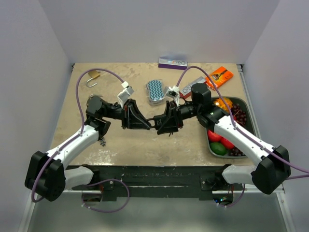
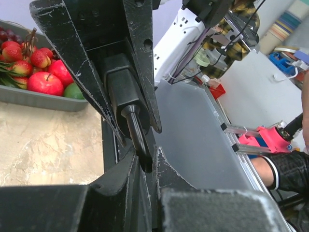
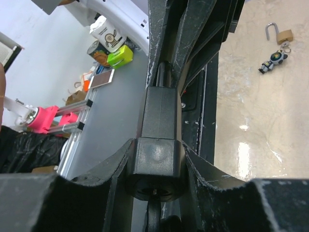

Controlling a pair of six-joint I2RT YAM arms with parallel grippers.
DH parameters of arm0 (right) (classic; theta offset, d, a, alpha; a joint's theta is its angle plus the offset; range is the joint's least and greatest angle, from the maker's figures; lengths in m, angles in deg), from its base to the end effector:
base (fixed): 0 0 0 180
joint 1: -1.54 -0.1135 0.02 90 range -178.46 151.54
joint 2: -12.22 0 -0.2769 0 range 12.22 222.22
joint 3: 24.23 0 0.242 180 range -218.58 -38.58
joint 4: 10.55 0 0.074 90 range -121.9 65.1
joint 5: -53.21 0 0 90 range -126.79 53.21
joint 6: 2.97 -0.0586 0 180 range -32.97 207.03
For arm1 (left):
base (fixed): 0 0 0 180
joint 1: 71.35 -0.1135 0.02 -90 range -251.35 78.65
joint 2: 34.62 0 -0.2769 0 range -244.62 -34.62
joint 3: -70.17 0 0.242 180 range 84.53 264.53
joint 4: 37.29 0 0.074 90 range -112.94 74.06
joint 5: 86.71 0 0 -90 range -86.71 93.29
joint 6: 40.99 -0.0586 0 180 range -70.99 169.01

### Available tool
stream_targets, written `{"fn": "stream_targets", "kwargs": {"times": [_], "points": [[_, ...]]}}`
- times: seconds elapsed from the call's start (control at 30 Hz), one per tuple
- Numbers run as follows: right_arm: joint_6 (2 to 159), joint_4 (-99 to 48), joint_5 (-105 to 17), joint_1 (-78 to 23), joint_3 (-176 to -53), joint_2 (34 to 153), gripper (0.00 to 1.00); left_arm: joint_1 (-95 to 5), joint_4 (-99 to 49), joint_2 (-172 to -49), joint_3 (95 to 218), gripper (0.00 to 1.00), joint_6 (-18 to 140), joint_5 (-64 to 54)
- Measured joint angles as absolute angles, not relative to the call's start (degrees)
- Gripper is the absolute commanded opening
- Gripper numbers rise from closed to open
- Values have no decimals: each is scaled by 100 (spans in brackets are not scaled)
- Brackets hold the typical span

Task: Lock with the key
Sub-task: Lock the lock.

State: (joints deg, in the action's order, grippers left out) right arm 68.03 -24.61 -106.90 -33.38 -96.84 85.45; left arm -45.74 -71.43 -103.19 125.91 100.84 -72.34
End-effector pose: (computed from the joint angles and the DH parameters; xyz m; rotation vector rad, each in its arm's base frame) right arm 0.1923 0.2014 0.3522 -1.1970 1.6238 1.7301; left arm 0.1894 -0.1538 0.3497 1.0443 1.4625 -1.8061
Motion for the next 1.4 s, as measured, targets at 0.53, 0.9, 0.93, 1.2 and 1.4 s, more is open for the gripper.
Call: {"fn": "stream_targets", "kwargs": {"times": [0.53, 0.9, 0.93, 1.2, 1.4], "points": [[7504, -2907, -9341, -3360, -9544, 8272, 0, -4998, -6727, -10396, 12589, 2, 10241, -6529], [6501, -1928, -8806, -3434, -9122, 8210, 0, -5031, -7562, -10575, 12488, 8, 10963, -5779], [6438, -1864, -8771, -3438, -9098, 8206, 0, -5033, -7586, -10575, 12478, 8, 10995, -5753], [6149, -1576, -8696, -3447, -9028, 8188, 0, -5044, -7798, -10588, 12410, 19, 11175, -5593], [6116, -1412, -8554, -3539, -8974, 8197, 0, -5016, -7836, -10606, 12390, 25, 11304, -5501]]}}
